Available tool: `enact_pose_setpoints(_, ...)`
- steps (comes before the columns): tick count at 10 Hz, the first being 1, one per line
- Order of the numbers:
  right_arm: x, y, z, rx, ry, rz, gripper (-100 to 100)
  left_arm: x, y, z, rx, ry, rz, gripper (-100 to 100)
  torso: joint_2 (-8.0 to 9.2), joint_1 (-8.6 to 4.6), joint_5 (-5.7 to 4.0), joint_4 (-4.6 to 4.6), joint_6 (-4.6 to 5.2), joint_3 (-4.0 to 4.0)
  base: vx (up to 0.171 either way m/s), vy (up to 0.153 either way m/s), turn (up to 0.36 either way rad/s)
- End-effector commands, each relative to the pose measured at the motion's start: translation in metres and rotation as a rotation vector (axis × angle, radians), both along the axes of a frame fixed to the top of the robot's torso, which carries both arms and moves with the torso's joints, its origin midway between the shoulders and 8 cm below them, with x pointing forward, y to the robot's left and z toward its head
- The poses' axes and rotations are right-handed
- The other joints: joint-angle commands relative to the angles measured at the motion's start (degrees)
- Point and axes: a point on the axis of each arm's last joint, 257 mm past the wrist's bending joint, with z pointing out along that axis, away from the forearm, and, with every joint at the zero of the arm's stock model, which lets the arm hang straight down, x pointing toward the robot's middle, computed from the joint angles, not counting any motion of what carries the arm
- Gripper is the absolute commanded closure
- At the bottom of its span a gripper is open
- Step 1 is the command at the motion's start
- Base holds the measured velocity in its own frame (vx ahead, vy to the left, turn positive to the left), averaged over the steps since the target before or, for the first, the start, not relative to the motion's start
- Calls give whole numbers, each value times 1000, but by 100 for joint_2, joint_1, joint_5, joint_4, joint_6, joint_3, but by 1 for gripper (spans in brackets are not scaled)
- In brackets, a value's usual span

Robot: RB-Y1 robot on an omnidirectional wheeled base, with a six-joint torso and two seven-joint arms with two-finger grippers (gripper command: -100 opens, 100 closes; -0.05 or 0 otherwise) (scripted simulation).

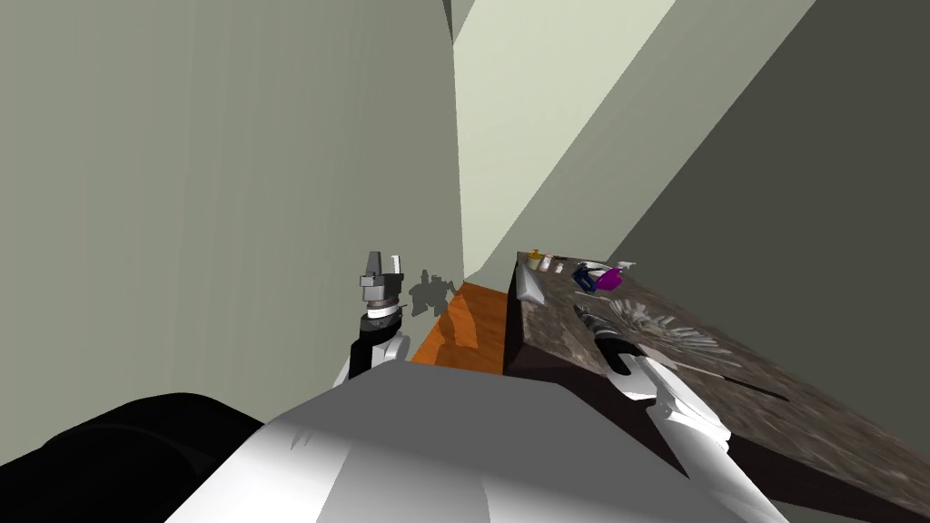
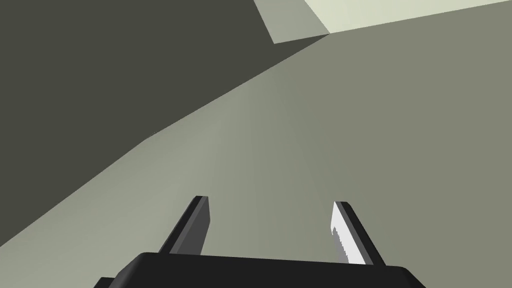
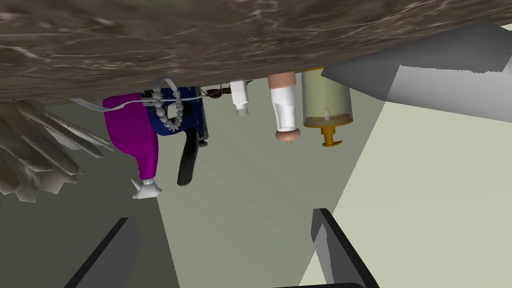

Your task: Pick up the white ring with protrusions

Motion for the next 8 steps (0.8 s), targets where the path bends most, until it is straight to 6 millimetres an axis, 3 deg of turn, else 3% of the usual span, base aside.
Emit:
enact_pose_setpoints(1, -11, -26, -10, -62, 68, -57, -100, 0, 0, 0, 0, 0, 0, 0, 0, 0, 0, 0, 0, 0, 79, 103, 52)
enact_pose_setpoints(4, -24, -46, -23, -95, 127, -105, -100, 0, 0, 0, 0, 0, 0, 0, 0, -8, -1, 0, -1, 0, 54, 58, 28)
enact_pose_setpoints(6, -44, -75, -36, -165, 218, -169, -100, 0, 0, 0, 0, 0, 0, 0, 0, -14, -3, 0, -1, 0, 76, 52, 49)
enact_pose_setpoints(7, -45, -76, -36, -165, 218, -172, -100, 0, 0, 0, 0, 0, 0, 0, -8, -13, -3, -2, 0, -5, 74, 42, 14)
enact_pose_setpoints(8, -55, -90, -40, -199, 260, -202, -100, 0, 0, 0, 0, 0, 0, 0, -4, -16, -2, -1, 1, -3, 64, 40, 29)
